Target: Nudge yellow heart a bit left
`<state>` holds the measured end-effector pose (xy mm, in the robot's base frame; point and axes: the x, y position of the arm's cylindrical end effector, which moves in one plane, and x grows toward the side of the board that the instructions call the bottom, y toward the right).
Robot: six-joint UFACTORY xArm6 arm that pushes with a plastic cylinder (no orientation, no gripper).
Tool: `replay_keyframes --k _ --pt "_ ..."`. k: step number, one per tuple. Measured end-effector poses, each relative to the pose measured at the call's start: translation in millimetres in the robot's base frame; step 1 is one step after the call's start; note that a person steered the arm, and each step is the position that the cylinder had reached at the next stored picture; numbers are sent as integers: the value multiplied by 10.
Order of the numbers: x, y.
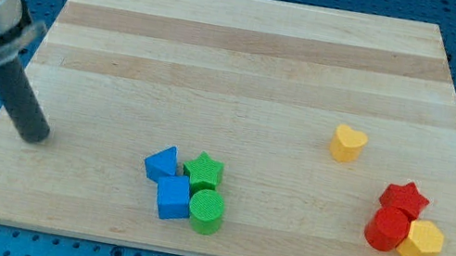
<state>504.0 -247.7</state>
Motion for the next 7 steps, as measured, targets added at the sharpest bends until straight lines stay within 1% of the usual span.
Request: replay_keyframes --k 2,3,4,5,6,7 --pt "-180 -2" --pt "-749 263" --pt "-953 1286" --pt "-953 2527" --pt "-979 3520" --pt "-923 4229"
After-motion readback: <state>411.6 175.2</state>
